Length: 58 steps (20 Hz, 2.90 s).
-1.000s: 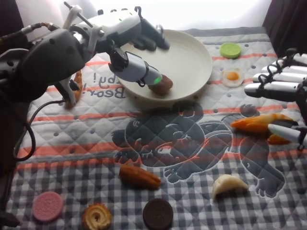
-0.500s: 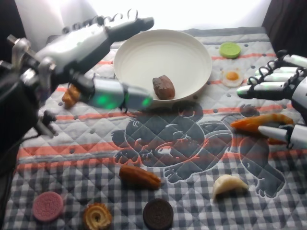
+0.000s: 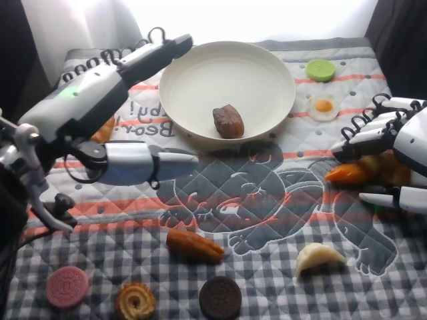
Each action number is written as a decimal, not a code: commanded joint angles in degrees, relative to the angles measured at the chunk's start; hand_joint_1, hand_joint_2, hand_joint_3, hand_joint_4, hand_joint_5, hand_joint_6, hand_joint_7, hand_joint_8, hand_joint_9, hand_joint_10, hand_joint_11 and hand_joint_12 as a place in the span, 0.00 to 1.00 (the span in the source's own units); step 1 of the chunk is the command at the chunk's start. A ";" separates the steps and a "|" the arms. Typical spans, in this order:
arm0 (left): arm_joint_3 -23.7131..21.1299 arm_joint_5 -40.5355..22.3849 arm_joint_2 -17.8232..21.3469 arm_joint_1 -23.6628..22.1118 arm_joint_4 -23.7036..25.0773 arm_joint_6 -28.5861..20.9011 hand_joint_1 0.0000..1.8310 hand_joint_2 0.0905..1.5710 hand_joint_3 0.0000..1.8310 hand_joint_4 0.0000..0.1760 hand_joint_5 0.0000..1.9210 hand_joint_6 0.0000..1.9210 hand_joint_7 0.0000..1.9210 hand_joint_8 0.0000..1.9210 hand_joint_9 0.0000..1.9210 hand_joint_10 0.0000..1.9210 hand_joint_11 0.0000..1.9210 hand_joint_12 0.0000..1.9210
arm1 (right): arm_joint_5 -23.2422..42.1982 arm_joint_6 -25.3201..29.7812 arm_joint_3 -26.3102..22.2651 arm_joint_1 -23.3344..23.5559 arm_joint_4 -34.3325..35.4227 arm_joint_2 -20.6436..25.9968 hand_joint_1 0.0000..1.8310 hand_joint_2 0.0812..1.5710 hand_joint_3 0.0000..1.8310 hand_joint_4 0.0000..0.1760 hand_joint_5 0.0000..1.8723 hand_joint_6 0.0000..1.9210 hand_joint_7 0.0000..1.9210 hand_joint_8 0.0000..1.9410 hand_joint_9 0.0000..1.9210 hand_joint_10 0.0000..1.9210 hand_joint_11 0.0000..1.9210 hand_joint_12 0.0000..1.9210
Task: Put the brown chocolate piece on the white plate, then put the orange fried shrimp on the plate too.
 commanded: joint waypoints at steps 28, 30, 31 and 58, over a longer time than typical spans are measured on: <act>-0.29 -16.43 7.38 6.21 8.21 -23.03 0.48 0.57 0.00 0.59 0.13 0.00 0.13 0.00 0.11 0.00 0.00 0.34 | -12.90 -6.20 18.12 30.48 -3.48 -17.04 0.69 0.67 0.00 0.00 0.51 0.49 0.61 0.39 0.66 0.32 0.59 0.52; 0.68 -16.27 7.10 5.47 9.21 -24.61 0.48 0.57 0.00 0.44 0.14 0.00 0.14 0.00 0.11 0.00 0.00 0.35 | -15.04 -6.20 20.26 31.52 -3.47 -19.56 0.69 0.67 0.00 0.00 0.50 0.53 0.62 0.37 0.70 0.28 0.61 0.54; 0.93 -16.26 6.94 5.30 9.22 -24.74 0.49 0.58 0.00 0.46 0.14 0.00 0.13 0.00 0.11 0.00 0.00 0.35 | -15.52 -6.20 20.72 31.82 -3.48 -20.29 0.68 0.68 0.00 0.00 0.50 0.53 0.60 0.39 0.69 0.29 0.57 0.58; 2.92 -34.99 9.62 13.95 7.62 -46.07 0.39 0.64 0.00 0.20 0.07 0.00 0.13 0.00 0.11 0.00 0.00 0.17 | 34.89 3.50 -7.79 -5.13 6.40 9.20 0.34 0.68 0.00 0.00 0.22 0.00 0.27 0.00 0.25 0.01 0.05 0.41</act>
